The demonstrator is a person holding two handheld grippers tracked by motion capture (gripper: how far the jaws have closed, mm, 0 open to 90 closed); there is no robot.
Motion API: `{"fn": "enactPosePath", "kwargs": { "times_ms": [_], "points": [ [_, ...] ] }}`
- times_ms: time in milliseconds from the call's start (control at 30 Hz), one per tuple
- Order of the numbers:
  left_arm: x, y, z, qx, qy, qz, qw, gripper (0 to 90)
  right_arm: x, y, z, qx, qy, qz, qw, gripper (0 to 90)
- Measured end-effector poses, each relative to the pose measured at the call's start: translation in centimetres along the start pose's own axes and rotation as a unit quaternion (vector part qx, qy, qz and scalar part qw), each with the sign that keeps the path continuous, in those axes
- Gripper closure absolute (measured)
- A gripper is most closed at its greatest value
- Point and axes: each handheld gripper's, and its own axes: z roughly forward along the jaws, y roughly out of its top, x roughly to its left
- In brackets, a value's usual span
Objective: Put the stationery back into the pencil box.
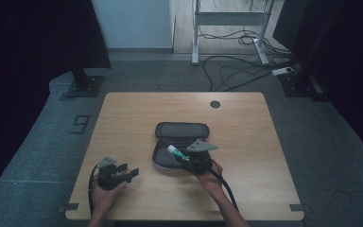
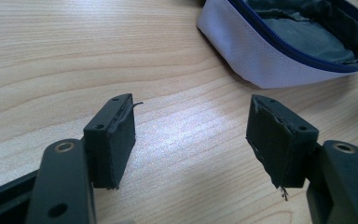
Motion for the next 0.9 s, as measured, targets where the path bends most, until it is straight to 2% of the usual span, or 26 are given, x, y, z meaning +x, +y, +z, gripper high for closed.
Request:
{"fn": "enactPosePath", "kwargs": {
  "times_ms": [200,500,900],
  "points": [
    [-0.1,0.0,0.1,0.005,0.001,0.003,1.0,32.9,-0.8,0.1,0.7,0.001,-0.015,0.001,0.9999,64.5],
    [-0.1,-0.1,0.1,0.009,0.0,0.006,0.9999,33.9,-2.6,-0.6,1.1,0.006,-0.035,0.02,0.9992,64.5],
    [-0.1,-0.1,0.1,0.011,-0.002,0.007,0.9999,33.0,-3.0,-1.3,3.0,0.032,-0.051,0.012,0.9981,64.4]
  ]
}}
